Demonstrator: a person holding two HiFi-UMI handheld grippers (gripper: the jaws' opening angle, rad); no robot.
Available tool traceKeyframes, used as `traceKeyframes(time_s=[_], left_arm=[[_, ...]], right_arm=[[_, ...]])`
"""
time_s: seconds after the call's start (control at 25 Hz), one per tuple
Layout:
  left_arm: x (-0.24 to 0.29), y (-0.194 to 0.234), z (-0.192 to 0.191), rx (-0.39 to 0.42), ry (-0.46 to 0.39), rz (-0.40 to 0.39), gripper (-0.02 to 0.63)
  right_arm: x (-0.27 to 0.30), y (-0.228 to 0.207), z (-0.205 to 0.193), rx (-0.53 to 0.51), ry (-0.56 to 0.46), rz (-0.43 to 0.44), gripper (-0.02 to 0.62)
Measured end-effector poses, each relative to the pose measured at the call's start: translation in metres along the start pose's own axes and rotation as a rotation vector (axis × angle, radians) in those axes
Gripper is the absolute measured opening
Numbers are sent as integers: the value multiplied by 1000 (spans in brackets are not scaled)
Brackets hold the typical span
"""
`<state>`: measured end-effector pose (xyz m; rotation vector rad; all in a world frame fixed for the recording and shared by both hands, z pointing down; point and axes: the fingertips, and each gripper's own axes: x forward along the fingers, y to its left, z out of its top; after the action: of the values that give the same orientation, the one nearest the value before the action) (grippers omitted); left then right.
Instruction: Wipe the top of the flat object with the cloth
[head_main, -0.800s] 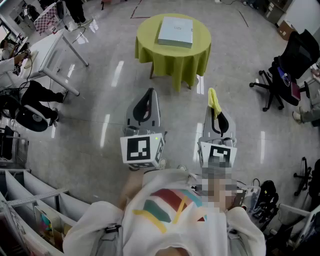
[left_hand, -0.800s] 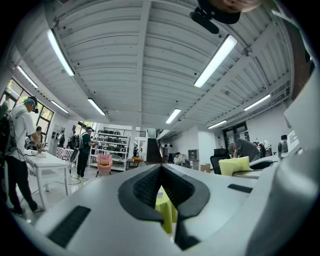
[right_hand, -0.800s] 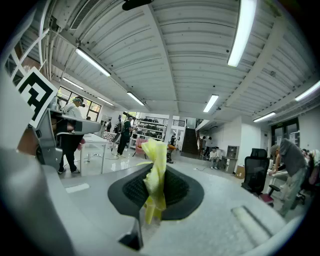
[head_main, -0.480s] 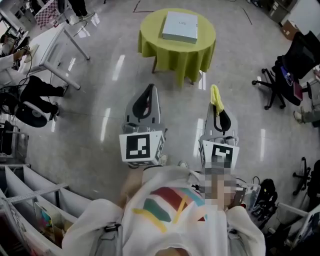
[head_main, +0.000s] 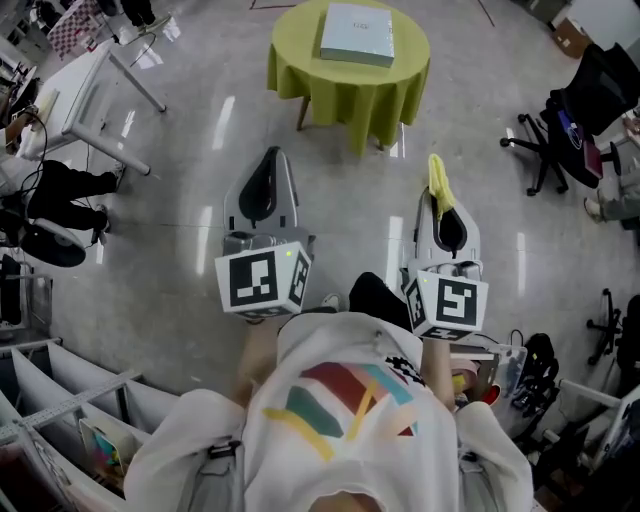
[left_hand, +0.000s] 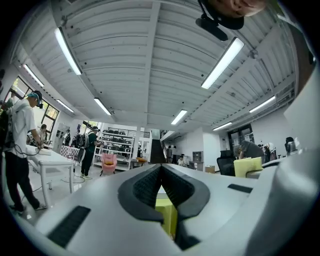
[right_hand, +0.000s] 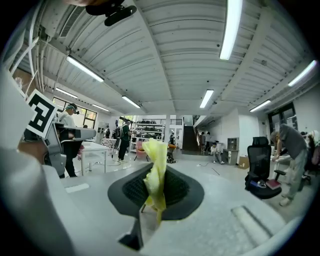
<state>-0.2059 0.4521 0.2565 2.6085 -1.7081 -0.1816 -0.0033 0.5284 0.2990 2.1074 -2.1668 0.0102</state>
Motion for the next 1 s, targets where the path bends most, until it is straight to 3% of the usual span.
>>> traceKeyframes(time_s=[0.36,0.6,0.76,1.0], left_arm=[[51,5,13,51,-42,-23,14],[105,10,3,32,-48,12,15],[164,23,-9,6,-54,40,15],[288,32,-11,10,-29,57,14]], right_arm=[[39,-23,19,-8,-93,-23,28],[92,-49,14,-17,-96,-24,28],[155,-70,16,-52,-112,0,28],[277,-107,22,-55,-46,22,28]])
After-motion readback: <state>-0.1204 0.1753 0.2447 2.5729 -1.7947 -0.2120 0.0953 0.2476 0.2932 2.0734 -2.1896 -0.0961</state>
